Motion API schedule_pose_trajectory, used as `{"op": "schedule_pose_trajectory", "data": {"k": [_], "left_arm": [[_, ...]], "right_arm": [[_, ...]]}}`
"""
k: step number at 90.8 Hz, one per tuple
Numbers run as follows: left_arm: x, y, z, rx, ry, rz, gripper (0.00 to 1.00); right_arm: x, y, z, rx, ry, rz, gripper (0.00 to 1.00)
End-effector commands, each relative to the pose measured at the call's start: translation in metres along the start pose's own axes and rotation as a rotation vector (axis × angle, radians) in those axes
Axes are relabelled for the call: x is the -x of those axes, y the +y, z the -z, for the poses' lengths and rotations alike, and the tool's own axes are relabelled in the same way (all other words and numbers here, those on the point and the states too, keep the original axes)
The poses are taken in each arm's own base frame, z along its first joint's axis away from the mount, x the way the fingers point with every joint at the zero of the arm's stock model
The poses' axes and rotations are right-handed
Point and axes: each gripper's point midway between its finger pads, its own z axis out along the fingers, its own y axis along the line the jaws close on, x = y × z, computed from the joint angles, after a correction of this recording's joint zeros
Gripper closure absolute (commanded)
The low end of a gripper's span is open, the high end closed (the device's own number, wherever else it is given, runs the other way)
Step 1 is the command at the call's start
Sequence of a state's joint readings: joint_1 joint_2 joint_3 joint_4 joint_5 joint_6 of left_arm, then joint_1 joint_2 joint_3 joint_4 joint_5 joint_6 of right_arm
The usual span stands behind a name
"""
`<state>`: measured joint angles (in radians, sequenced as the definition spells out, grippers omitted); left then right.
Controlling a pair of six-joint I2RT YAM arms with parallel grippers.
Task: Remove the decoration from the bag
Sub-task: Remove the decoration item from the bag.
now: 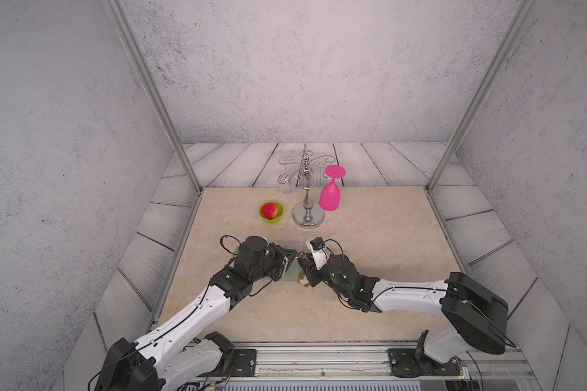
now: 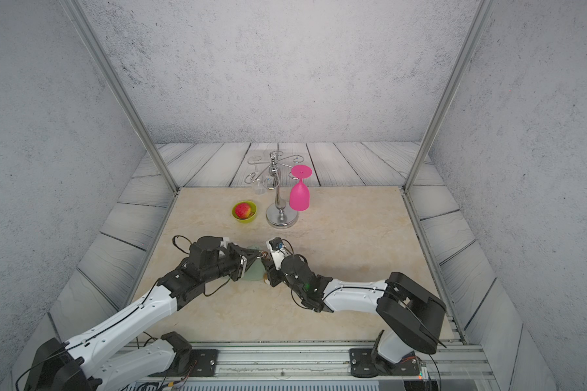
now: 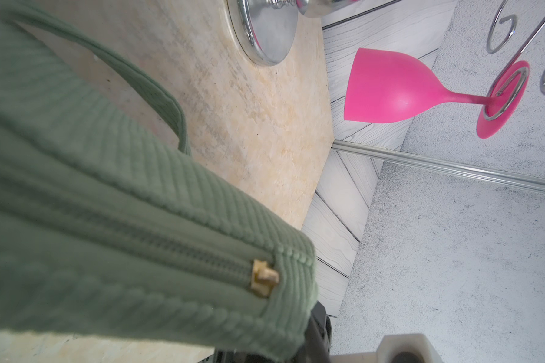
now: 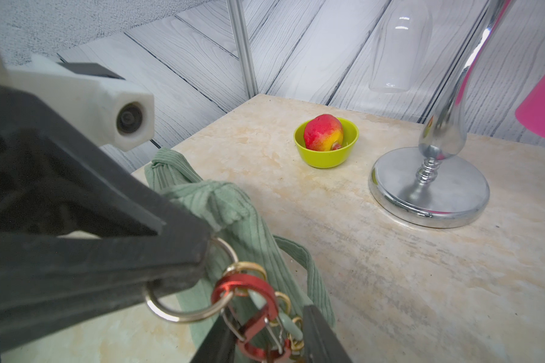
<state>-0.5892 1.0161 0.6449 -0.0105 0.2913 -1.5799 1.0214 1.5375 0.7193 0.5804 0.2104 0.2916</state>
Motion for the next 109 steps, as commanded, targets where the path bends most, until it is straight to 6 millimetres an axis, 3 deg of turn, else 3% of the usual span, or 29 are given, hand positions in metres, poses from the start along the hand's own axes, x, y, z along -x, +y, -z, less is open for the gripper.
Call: {"op": "schedule_pose_trajectory", "data": {"k": [1,71,109], "left_arm": [[0.004,-0.026,0.006,-0.079,-0.017,-0.013,1.00],[0.004,-0.025,0.007,-0.078,-0.018,-0.014,1.00],[0.005,-0.027,0.006,-0.080,-0.023,-0.025,1.00]], "right_arm": [[0.013,0.001,-0.004,0.002,-0.028,0.001,0.60],[0.011,0.003,0.000,0.024,-0.022,-0.001,0.84],[0.003,-0.005,0.006,0.000,-0.004,0.001,0.89]]}}
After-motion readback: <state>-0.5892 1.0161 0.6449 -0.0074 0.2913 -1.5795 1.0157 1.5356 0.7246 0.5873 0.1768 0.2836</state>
